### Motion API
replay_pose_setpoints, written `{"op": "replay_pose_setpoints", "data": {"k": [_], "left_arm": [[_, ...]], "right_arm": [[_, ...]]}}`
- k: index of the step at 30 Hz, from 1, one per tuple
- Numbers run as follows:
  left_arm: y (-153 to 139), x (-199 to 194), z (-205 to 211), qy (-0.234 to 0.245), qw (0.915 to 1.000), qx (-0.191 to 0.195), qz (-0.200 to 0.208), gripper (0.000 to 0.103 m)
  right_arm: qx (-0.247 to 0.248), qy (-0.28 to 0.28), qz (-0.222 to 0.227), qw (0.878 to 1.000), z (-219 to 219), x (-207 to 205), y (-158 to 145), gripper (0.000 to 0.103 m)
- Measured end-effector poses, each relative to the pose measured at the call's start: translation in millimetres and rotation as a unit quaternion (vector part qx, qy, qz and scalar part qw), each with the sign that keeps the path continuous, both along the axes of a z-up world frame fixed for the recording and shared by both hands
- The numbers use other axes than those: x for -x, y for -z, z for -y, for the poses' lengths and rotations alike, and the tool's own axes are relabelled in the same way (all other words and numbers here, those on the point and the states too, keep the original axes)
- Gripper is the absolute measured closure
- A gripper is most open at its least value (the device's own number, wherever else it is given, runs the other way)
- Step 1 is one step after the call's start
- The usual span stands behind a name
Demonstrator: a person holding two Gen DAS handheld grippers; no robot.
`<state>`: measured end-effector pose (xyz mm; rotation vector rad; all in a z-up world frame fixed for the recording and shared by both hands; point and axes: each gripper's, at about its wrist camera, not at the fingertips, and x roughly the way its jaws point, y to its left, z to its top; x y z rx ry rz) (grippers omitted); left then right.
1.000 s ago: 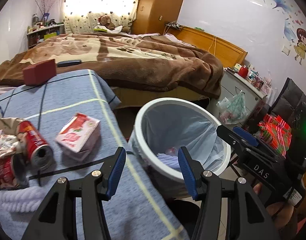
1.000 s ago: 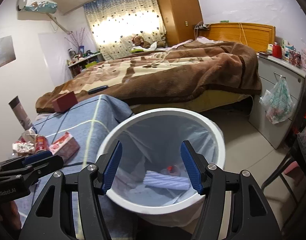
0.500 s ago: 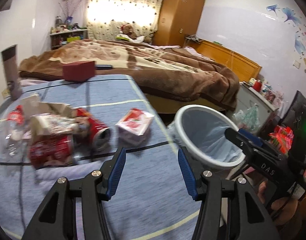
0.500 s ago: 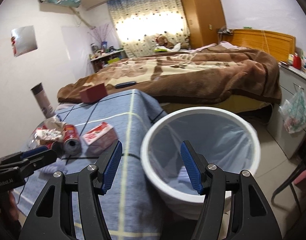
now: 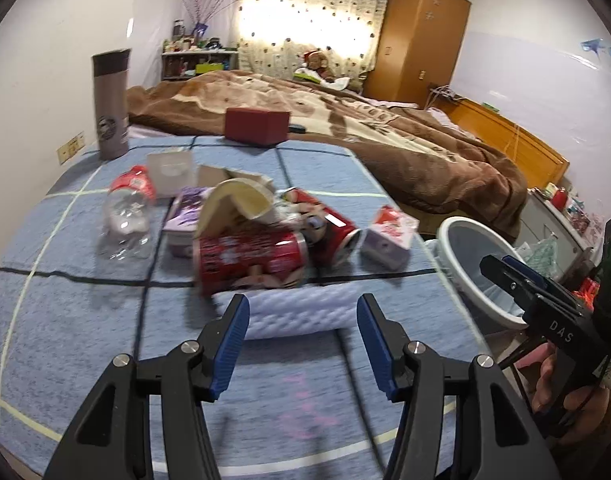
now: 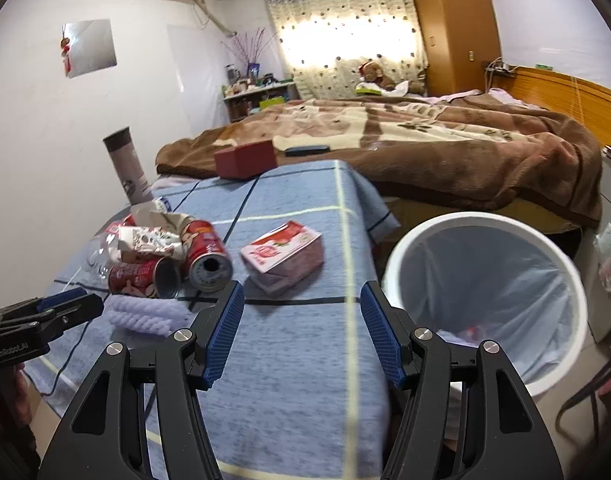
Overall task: Collect trash
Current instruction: 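Grasp the second foam net with the left tool while the right tool grasps the pink carton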
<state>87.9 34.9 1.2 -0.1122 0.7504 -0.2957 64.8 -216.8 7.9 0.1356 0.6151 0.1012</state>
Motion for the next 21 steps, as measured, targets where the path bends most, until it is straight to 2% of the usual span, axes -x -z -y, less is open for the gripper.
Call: {"op": "replay_pose_setpoints", "data": {"k": [9,18,21], "left_arm": [[10,-16,-18,0.003,0.9998,-0.017,-0.009,0.04],[17,-34,-3,0.052,0.9975,-0.047,-0.007,0.039],[21,-39,-2,0.066,0.9968,-0.045,-0.011,0.039]], "right_arm": [[0.012,-0.017,-0.027,0.999,-26,-26,8,0.041],[-0.002,-0.002,-0.042,0.999,-28,-57,6,0.041],[-0.005,0.003,-0.063,0.998,-32,-75,10,0.041]]}}
